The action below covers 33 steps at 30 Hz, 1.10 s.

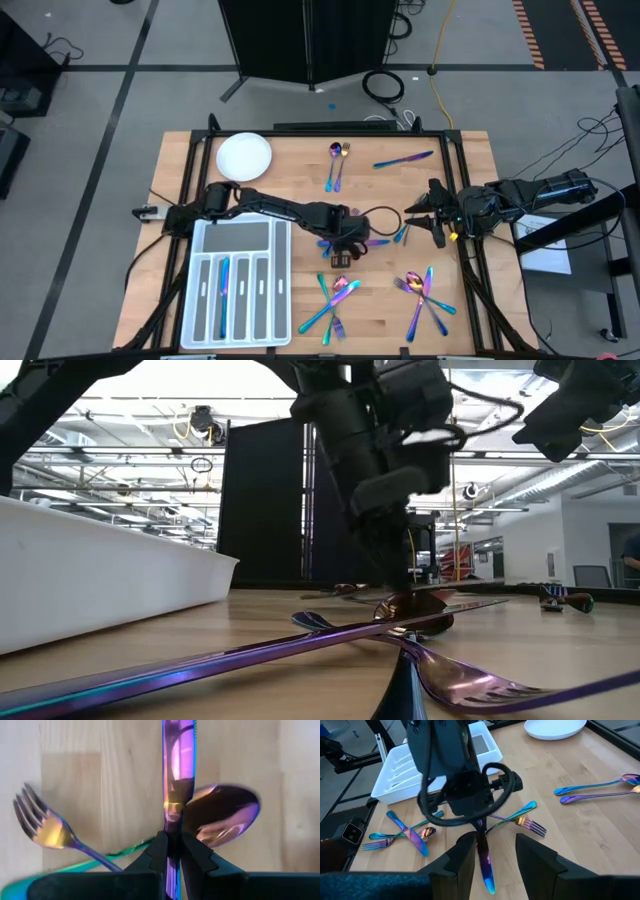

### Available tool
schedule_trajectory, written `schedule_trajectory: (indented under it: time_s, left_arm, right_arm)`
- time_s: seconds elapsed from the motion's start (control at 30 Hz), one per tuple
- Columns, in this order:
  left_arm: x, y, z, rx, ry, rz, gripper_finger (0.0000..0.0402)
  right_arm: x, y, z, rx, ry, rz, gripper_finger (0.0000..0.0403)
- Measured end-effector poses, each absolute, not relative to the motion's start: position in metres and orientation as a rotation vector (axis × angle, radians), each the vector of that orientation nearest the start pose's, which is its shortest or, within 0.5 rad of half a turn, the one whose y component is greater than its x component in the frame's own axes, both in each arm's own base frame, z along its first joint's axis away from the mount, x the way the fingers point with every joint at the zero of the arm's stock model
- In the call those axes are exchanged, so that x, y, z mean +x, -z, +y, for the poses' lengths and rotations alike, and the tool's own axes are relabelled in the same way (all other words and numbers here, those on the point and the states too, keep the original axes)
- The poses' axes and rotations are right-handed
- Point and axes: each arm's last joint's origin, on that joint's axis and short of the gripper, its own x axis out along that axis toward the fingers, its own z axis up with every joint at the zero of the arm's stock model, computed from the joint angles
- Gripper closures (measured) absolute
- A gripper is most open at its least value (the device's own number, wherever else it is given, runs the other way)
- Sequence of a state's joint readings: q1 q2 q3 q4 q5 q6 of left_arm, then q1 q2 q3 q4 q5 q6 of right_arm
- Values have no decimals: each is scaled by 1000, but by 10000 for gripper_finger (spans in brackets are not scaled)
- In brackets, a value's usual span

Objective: Sort silverware
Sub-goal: Put the iridescent blue knife in the silverware tray

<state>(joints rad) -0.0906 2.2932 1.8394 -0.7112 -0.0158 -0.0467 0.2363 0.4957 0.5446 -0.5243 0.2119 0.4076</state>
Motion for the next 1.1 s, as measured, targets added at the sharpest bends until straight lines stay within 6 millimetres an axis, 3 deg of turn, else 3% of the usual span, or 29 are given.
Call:
schedule_trajectory:
  time_s: [0.43, 0.67, 0.97, 1.1]
  left_arm:
    - [498, -172, -45, -64, 67, 907, 368]
    - [508, -180, -48, -109, 165, 767, 368]
    - [504, -181, -34, -274, 149, 866, 368]
    - [499, -198, -29, -259, 148, 878, 368]
  right_arm:
    - [113, -257, 21, 320, 73, 464, 273]
    - [112, -255, 21, 354, 70, 481, 273]
    - [112, -255, 22, 374, 64, 494, 273]
    - [112, -255, 22, 372, 65, 492, 273]
